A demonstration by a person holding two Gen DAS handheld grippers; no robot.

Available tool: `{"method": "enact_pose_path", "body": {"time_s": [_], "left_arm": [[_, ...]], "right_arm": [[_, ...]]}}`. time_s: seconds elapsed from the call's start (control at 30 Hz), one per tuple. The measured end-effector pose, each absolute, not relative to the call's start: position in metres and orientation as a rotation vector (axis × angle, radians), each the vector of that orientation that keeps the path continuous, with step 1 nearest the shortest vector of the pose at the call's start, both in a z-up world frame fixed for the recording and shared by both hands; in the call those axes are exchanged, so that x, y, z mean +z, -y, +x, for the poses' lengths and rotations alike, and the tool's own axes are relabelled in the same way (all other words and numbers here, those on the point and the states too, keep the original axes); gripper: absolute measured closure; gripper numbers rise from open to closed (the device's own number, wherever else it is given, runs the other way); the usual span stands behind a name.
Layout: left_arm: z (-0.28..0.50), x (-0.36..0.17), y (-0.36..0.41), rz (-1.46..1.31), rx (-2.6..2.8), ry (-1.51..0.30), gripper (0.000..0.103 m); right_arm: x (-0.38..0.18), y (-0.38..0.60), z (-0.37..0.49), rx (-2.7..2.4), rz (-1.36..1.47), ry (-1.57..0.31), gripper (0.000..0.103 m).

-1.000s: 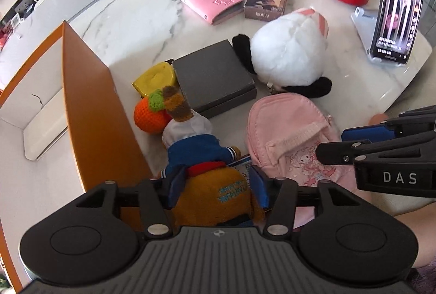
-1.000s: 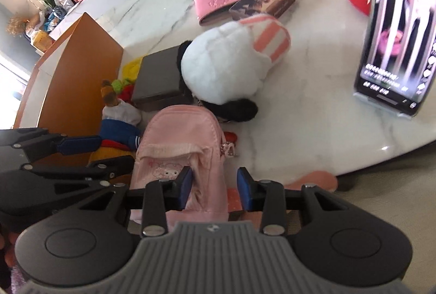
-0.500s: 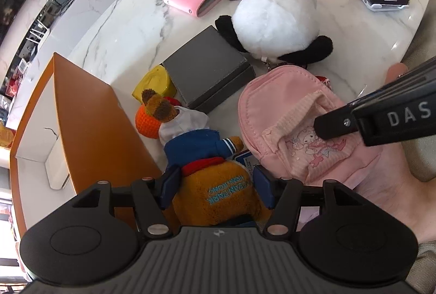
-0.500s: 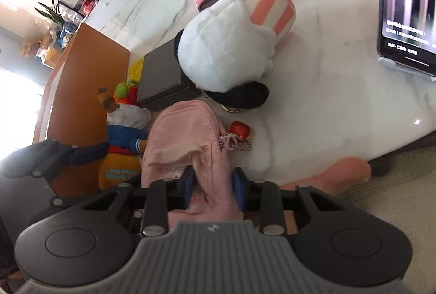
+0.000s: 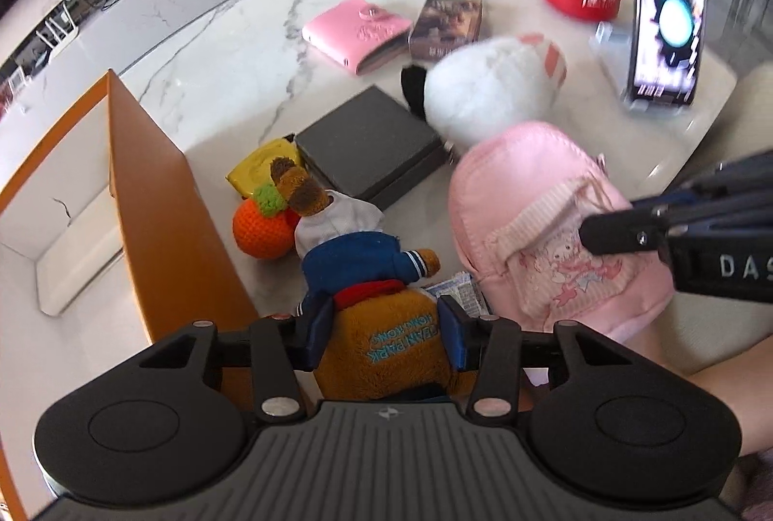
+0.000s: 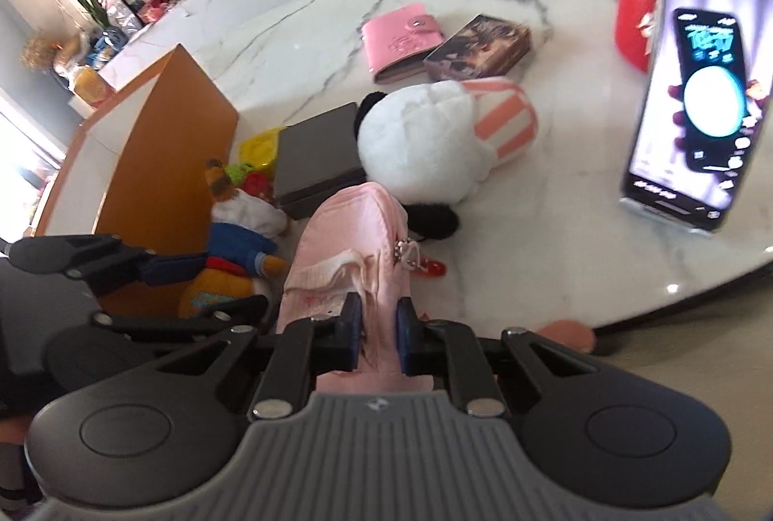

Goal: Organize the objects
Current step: 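Carry the plush bear and pink backpack with both tools into the orange box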

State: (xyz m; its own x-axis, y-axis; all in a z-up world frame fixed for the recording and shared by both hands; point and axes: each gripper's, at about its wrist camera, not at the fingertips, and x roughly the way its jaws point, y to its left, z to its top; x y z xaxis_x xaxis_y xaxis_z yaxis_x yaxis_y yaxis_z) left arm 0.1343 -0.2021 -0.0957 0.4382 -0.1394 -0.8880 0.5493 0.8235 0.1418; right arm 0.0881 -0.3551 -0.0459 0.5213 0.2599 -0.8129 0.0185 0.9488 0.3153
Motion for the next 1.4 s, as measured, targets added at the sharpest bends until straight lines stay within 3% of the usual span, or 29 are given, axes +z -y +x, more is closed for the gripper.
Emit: {"method": "enact_pose_path", "body": {"time_s": [0.43, 0.83, 1.03, 1.4], "left_arm": [[0.119, -0.026, 0.133, 0.084, -0.513, -0.919, 0.050], [0.111, 0.032, 0.028, -0.194, -0.495, -0.747, 0.050], [0.132, 0.017, -0.010, -0.251, -0.443, -0.770, 0.050], [0.180, -0.054, -0.033, -0.305, -0.492, -0.960, 0.049]], "right_arm": [[0.031, 0.327, 0.049, 0.084, 0.144, -0.803, 0.090], [0.093, 0.237, 0.047, 0.229, 0.009, -0.681, 0.090], [0.096, 0.183, 0.060, 0.311, -0.034, -0.706, 0.090], [0.048, 0.133, 0.098, 0.295, -0.197, -0.860, 0.089]]}}
